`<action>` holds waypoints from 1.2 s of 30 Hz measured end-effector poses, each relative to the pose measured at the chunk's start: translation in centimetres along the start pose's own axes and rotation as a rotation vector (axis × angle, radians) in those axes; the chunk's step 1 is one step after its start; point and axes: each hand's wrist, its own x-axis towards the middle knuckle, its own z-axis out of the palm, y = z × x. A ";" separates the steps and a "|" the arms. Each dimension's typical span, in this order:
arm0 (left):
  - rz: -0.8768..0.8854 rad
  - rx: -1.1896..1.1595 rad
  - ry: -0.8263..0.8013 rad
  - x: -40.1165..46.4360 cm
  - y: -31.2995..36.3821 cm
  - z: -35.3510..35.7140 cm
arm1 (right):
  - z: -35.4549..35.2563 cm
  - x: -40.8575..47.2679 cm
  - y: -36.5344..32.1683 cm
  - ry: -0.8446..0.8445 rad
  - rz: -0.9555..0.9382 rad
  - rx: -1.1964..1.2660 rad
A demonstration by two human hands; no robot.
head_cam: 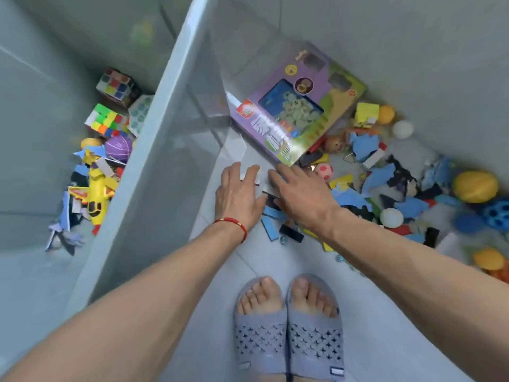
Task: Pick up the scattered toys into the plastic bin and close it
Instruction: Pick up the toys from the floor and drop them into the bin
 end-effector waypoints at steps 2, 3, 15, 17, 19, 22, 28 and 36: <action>0.072 -0.005 -0.012 0.8 -0.9 0.9 | 1.2 0.2 -0.1 0.073 0.009 -0.004; 0.097 0.017 -0.008 0.8 -1.3 1.4 | 1.6 0.1 -0.1 0.103 0.028 0.028; 0.047 -0.208 0.109 -0.1 -1.1 3.2 | 3.5 -0.3 -0.4 0.223 0.022 0.005; 0.051 -0.216 0.079 0.0 -1.2 3.0 | 2.5 -1.1 0.5 0.291 -0.008 0.083; 0.038 -0.214 0.044 0.0 -1.1 3.1 | 1.4 -2.5 1.1 0.424 0.176 0.392; 0.019 -0.184 0.040 -0.1 -0.9 3.2 | 0.2 -5.3 2.1 0.546 0.668 0.836; 0.148 -0.015 0.051 -1.0 0.1 3.1 | 1.7 -6.6 2.7 0.324 0.627 0.647; 0.160 -0.048 -0.017 -0.6 -0.2 2.9 | 1.9 -3.2 1.7 0.213 0.487 0.150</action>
